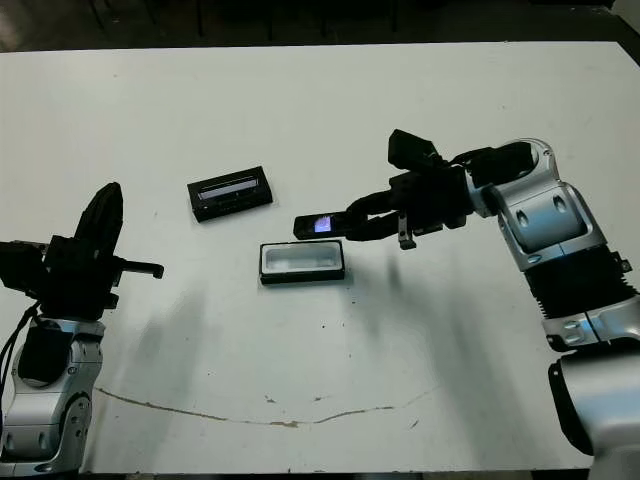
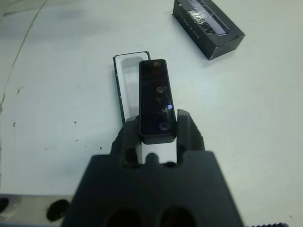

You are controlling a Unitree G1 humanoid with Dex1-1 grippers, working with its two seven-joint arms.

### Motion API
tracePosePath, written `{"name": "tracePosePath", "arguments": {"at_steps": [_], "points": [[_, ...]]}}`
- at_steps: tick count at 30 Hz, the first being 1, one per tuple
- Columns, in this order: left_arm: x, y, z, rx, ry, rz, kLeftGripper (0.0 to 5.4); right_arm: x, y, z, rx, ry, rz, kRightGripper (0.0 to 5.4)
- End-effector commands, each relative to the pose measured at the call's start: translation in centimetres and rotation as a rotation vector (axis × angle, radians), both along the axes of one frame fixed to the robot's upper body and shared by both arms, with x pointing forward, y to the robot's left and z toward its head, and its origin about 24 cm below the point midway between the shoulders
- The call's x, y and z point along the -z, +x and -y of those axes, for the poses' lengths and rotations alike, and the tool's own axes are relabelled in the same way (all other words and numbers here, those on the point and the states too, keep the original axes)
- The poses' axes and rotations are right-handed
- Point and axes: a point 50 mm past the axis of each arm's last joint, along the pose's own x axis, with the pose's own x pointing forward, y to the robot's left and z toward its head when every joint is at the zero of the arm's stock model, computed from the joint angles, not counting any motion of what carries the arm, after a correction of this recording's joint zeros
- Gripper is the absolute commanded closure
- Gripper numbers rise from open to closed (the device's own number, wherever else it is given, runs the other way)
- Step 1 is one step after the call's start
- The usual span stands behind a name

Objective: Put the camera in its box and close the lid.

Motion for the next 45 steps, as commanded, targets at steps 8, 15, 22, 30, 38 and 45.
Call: {"name": "tracePosePath", "arguments": {"at_steps": [8, 15, 22, 30, 38, 45], "points": [[0.7, -0.2, 0.0, -0.015, 0.000, -0.038, 5.40, 1.9, -0.1, -0.6, -0.047, -0.086, -0.024, 4.92], [0.7, -0.2, 0.0, -0.012, -0.004, -0.038, 5.40, 2.9, 0.0, -0.9, -0.060, -0.117, -0.058, 4.92], [0.7, -0.2, -0.1, -0.011, 0.004, -0.041, 5.40, 3.1, 0.0, -1.0, -0.073, -0.137, -0.074, 4.92], [0.7, -0.2, 0.1, -0.013, 0.001, -0.043, 5.40, 2.9, -0.1, -1.5, -0.105, -0.159, -0.055, 4.92], [0.8, -0.2, 0.1, -0.013, 0.002, -0.044, 5.40, 2.7, 0.1, -2.5, -0.087, -0.158, -0.038, 4.92], [0.9, -0.3, 0.2, -0.012, -0.001, -0.044, 5.40, 2.0, 0.2, -4.0, -0.125, -0.202, 0.012, 4.92]]}}
